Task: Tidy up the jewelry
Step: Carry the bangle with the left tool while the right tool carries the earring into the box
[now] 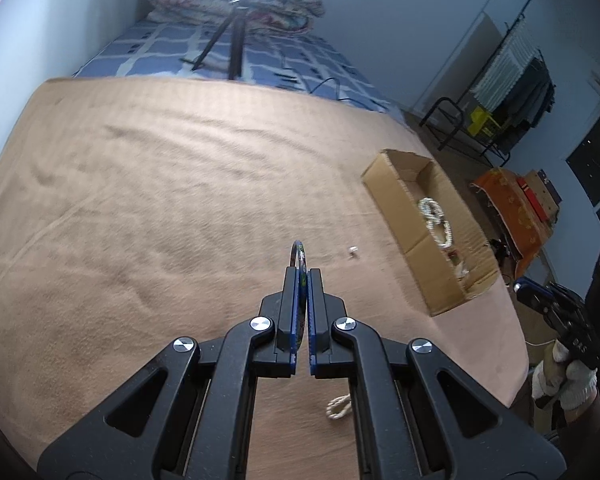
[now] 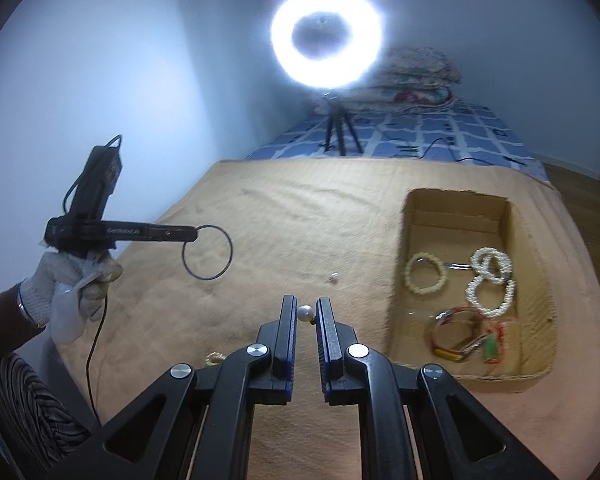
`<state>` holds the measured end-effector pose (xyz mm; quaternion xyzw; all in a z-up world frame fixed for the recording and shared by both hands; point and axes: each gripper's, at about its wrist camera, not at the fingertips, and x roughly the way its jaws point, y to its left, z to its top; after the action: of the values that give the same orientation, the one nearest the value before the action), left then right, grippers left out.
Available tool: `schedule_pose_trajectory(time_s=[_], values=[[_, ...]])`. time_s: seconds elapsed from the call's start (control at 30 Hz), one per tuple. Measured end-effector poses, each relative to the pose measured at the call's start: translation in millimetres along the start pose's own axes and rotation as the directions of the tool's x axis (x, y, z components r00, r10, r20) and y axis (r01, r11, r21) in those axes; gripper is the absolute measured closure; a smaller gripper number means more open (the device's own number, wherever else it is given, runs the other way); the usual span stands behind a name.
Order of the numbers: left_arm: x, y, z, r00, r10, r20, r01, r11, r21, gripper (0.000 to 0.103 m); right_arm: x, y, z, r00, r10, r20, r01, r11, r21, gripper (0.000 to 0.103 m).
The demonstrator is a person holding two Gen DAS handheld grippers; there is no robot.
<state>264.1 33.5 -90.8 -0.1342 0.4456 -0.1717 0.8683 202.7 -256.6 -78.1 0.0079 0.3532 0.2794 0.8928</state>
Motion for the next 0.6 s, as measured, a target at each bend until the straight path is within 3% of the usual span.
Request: schedule_pose_trajectory(time_s=[0.6], values=[[30.3,-107.2,36.5,0.989,-0.145,0.007,0.143,0.983,0.111,0.102,-27.3,-66.3,3.0,0.992,-0.118,0.040,0.112,0.986,0.124,0.095]])
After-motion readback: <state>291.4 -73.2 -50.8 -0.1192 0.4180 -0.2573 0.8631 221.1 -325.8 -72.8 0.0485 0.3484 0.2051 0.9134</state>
